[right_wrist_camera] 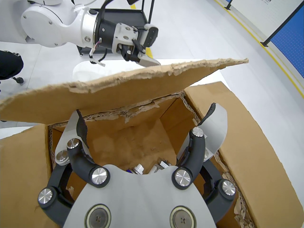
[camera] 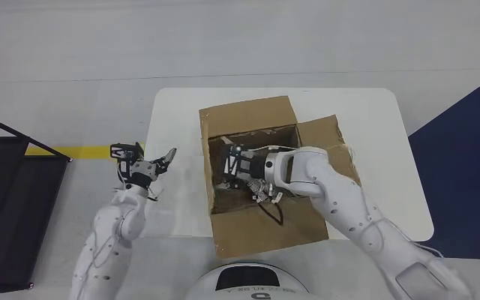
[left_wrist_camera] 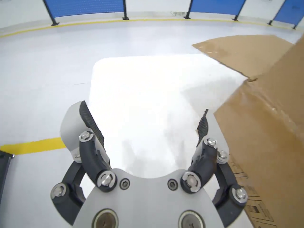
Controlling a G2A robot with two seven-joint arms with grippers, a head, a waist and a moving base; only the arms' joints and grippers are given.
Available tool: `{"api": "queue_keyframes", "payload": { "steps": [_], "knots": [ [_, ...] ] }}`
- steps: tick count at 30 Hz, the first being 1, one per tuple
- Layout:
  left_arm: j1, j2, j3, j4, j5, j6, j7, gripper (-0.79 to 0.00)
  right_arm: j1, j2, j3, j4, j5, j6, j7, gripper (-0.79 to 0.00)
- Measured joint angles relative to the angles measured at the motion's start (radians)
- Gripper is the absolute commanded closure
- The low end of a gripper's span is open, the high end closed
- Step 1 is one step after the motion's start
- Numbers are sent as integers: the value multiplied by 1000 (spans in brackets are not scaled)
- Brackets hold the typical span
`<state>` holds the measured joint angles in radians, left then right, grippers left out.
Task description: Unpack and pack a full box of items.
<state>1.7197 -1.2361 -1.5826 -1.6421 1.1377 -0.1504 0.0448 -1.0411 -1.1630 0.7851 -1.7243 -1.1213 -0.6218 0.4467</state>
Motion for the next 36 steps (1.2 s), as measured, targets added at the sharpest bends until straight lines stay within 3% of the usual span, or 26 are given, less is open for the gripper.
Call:
{"api": "queue_keyframes", "payload": {
  "steps": [6,15,24,36],
  "knots": [
    [102,7,-125,19,-112,-37,60,-785,116,-57,-126,109,29,29,35,-785],
    [110,6,-137,47,-194,-116,53,-785,208,-120,-222,243,79,54,75,-785],
    [107,6,-133,46,-195,-122,50,-785,91,-65,-82,99,23,35,19,-785],
    [107,6,-133,46,-195,-122,50,-785,72,-60,-82,78,15,17,-4,-785]
  ]
}}
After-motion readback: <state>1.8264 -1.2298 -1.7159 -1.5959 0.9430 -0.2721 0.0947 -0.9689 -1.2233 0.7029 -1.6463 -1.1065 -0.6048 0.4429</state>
